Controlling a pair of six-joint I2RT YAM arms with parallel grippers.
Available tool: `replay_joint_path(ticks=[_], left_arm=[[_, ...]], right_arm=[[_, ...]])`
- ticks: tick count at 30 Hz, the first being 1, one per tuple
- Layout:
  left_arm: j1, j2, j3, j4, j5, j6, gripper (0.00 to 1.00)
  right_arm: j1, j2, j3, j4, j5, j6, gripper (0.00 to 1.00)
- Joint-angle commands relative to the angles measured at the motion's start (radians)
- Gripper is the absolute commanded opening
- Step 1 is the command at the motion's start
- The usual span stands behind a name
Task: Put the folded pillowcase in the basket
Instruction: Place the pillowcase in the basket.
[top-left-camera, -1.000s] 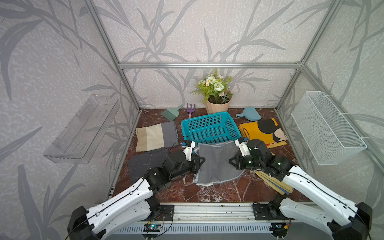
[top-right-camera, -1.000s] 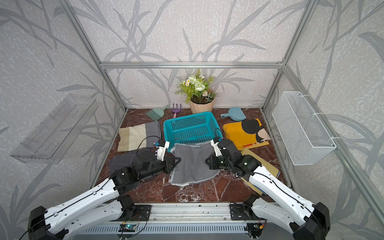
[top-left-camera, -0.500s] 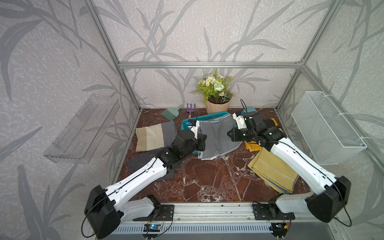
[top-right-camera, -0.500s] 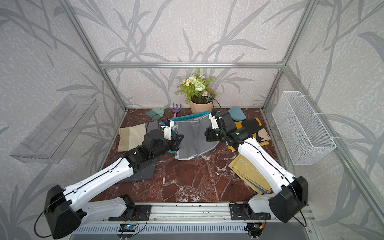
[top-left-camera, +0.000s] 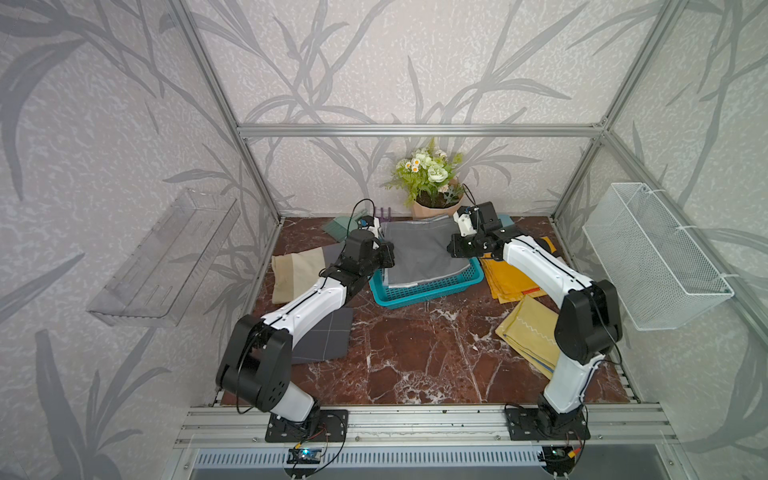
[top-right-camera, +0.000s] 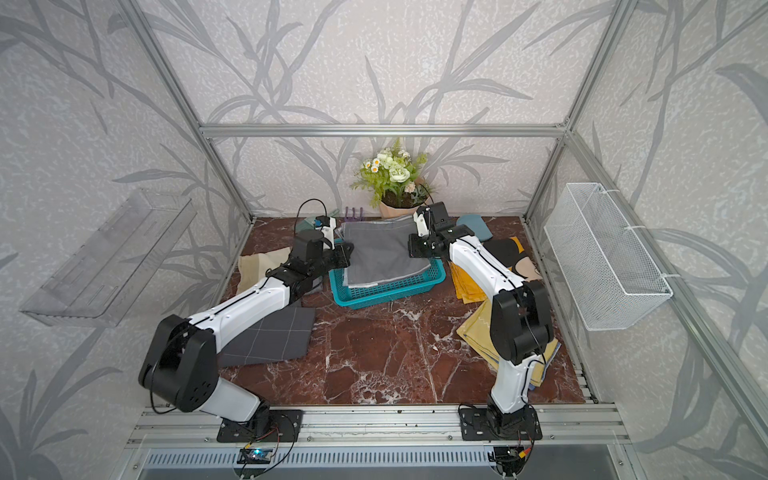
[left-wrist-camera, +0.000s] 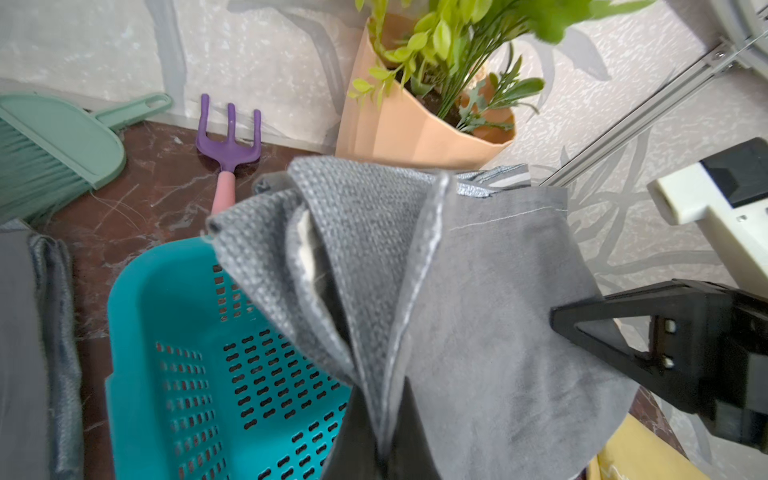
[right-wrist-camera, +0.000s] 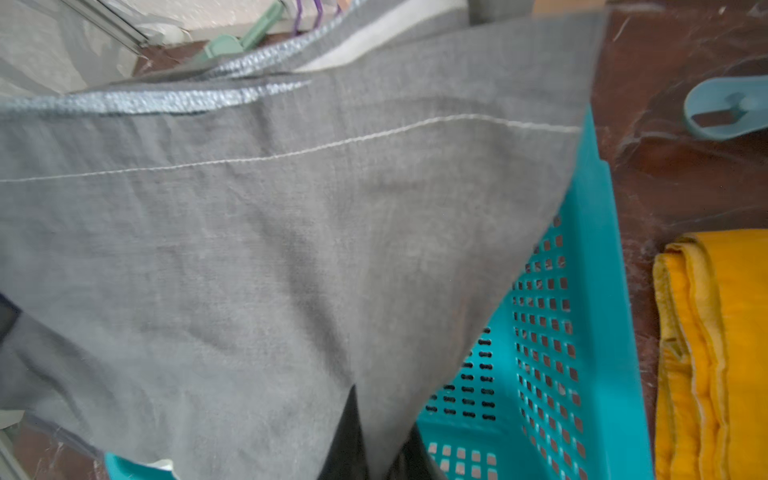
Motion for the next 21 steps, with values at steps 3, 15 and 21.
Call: replay_joint_path(ticks=[3, 15, 21], left_arm=[[0.009, 0.116, 0.008, 0.083, 0.046, 0.004, 0.00], [0.011, 0.222, -0.037, 0.070, 0.001, 0.015, 0.00], [0.009, 0.189, -0.047, 0.058, -0.031, 0.022, 0.40]], right_arm=[[-0.027, 0.111, 0.048, 0.021, 0.005, -0.029, 0.00], [-0.028, 0.244, 0.121, -0.034, 0.026, -0.062, 0.09], [-0.027, 0.194, 0.111, -0.030, 0.046, -0.060, 0.55]])
